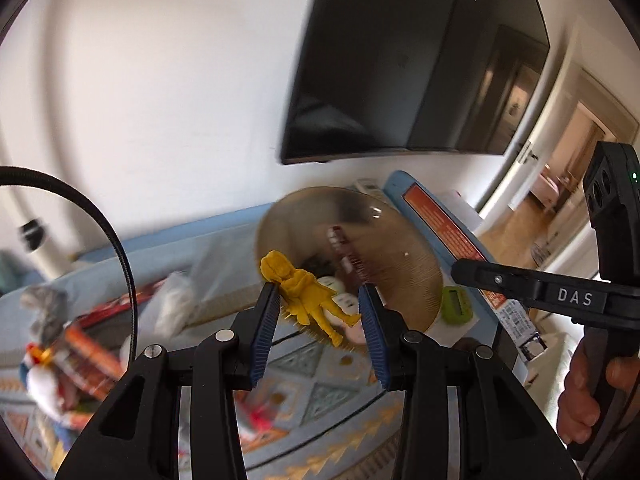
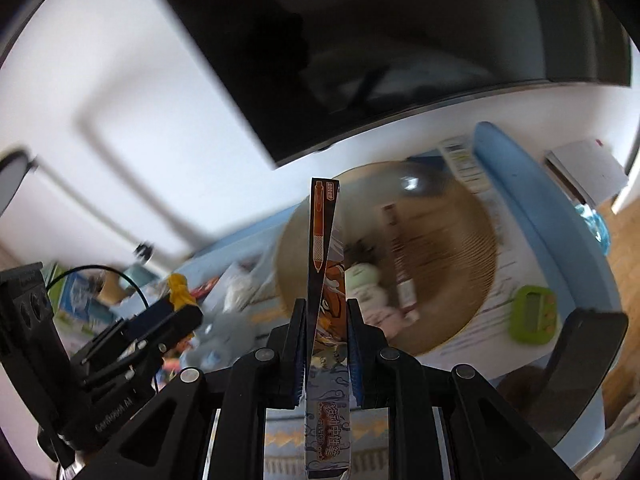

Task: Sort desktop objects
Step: 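Carry both items into the gold glass bowl and open both tools, then move both tools back to the heap of objects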

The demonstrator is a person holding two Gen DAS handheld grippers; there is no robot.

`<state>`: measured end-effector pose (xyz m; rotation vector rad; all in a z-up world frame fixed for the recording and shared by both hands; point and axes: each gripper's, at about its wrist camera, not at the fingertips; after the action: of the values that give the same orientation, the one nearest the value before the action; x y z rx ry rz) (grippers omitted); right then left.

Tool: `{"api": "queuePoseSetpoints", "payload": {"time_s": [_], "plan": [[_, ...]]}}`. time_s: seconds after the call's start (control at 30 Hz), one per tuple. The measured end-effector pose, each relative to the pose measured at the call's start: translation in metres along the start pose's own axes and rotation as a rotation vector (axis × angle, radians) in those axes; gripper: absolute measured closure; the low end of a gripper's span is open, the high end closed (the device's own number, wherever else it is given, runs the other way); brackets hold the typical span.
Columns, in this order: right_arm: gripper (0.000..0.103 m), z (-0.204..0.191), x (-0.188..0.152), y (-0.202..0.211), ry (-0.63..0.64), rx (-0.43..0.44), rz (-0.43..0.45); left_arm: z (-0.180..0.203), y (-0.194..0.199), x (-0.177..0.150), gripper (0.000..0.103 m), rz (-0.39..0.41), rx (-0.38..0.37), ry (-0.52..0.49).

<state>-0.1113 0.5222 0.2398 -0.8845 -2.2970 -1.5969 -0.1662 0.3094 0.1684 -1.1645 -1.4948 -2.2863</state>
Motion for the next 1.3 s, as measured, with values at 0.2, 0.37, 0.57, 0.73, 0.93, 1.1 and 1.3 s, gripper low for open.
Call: {"api": "queuePoseSetpoints", "payload": {"time_s": [0.2, 0.37, 0.57, 0.73, 0.93, 1.1, 1.3], "plan": [[0.086, 0.013, 0.024, -0.03, -0.016, -0.04, -0.028, 0.009, -0.048, 0.026, 0.065, -0.049, -0.021, -0.036], [0.084, 0.024, 0.036, -0.053, -0.023, -0.052, -0.032, 0.008, -0.086, 0.041, 0.048, -0.09, -0.074, -0.021], [0.067, 0.051, 0.044, -0.079, -0.107, -0.073, -0.095, -0.007, -0.111, 0.035, 0.042, -0.12, -0.125, 0.083], [0.067, 0.059, 0.036, -0.081, -0.135, -0.062, -0.145, -0.009, -0.099, 0.021, 0.042, -0.131, -0.11, 0.097], [0.067, 0.045, 0.023, -0.069, -0.11, -0.026, -0.151, -0.01, -0.048, -0.008, 0.042, -0.096, -0.089, 0.135], [0.067, 0.025, 0.011, -0.055, -0.074, 0.007, -0.153, -0.024, 0.018, -0.039, 0.042, -0.03, -0.028, 0.222], [0.067, -0.007, -0.013, -0.043, 0.0, 0.034, -0.171, -0.068, 0.111, -0.081, 0.042, 0.097, 0.136, 0.391]]}}
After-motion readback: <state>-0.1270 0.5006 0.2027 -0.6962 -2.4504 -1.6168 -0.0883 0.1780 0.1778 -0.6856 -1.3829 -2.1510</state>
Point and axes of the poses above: each gripper's, at about its wrist camera, not at the fingertips, and y roughly against the way its jaws point, z to its right, x to its top, and after that the axes turned 4 degrees about -y, right-handed
